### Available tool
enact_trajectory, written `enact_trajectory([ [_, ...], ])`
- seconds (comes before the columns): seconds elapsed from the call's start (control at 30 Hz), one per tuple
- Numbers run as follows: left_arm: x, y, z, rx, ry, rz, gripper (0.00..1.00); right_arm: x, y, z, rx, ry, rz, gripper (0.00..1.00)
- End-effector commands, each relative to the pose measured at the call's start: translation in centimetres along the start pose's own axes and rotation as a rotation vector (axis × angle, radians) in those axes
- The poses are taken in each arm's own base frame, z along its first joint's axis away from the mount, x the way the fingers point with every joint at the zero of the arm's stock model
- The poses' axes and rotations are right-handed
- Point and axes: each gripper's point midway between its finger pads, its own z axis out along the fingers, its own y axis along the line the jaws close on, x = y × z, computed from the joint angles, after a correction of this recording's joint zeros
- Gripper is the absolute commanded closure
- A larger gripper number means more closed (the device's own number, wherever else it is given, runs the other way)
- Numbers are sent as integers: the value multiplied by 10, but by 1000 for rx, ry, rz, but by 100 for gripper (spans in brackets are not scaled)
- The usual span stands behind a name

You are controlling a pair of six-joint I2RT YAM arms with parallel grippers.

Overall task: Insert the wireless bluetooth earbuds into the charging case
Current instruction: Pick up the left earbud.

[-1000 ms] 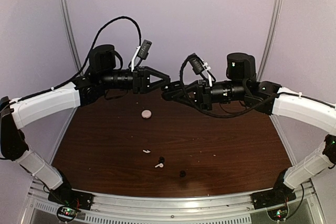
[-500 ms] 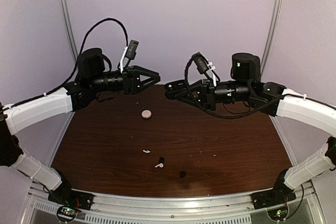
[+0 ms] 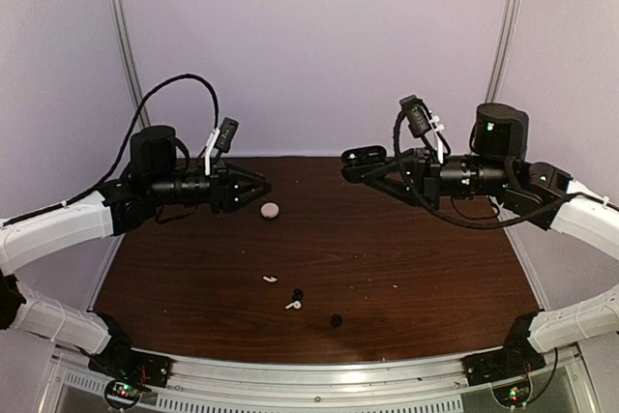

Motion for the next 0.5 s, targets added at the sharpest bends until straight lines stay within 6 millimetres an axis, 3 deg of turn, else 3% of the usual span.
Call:
enact_trajectory([
  [0.0,26,8,-7,-62,54,13,50,6,-2,-17,54,-7,28,100],
  [0.27,83,19,-2,-122,184,-61,52,12,3,-35,91,-5,-53,100],
  [0.47,106,23,-7,-161,232,-97,53,18,-2,-46,175,-10,-183,100],
])
